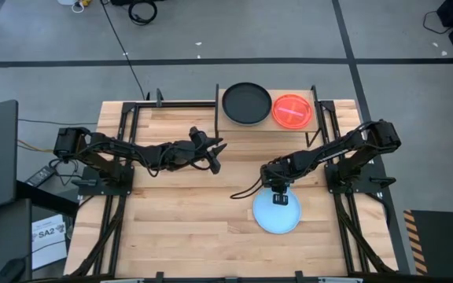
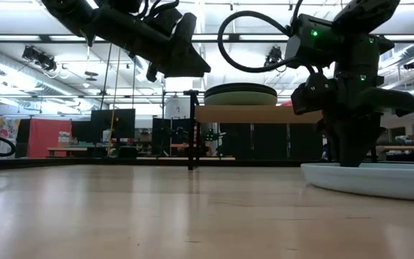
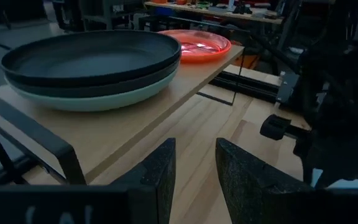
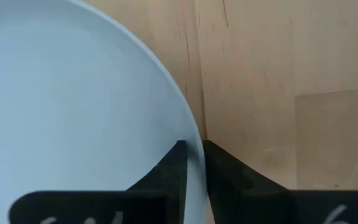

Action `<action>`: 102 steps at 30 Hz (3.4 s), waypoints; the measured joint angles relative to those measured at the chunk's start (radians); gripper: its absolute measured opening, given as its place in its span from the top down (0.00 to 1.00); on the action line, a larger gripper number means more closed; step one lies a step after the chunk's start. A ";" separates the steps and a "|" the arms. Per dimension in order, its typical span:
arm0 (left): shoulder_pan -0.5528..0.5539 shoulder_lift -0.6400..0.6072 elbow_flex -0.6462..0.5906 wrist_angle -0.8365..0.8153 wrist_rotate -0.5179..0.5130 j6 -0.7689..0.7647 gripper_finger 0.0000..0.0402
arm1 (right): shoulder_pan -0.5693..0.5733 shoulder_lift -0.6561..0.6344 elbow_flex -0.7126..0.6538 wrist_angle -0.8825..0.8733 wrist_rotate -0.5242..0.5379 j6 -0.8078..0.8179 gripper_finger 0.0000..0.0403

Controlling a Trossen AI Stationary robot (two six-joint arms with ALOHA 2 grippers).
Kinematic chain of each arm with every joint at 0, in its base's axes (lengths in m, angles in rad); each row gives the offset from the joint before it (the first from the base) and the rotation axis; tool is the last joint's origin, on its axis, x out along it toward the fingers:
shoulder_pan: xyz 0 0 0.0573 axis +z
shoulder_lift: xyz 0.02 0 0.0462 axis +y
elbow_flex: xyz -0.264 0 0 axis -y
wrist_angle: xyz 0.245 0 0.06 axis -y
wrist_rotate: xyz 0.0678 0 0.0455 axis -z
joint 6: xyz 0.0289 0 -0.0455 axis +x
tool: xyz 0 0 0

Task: Place and stack plates onto a shelf
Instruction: Stack the blue plate on top of the black plate on the shelf

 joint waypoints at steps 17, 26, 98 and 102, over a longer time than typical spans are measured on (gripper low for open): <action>-0.001 -0.313 0.000 -0.342 0.177 0.215 0.74 | -0.002 0.003 -0.003 0.131 -0.065 0.093 0.95; -0.001 -0.608 0.000 -0.690 0.172 0.256 0.74 | -0.003 0.003 -0.003 0.235 -0.072 0.181 0.95; 0.003 -1.486 -0.742 -0.426 0.183 0.349 0.74 | -0.578 0.000 0.890 -0.331 0.012 -0.035 0.95; 0.003 -1.486 -0.742 -0.420 0.153 0.350 0.74 | -0.622 0.000 0.890 -0.331 0.012 -0.037 0.95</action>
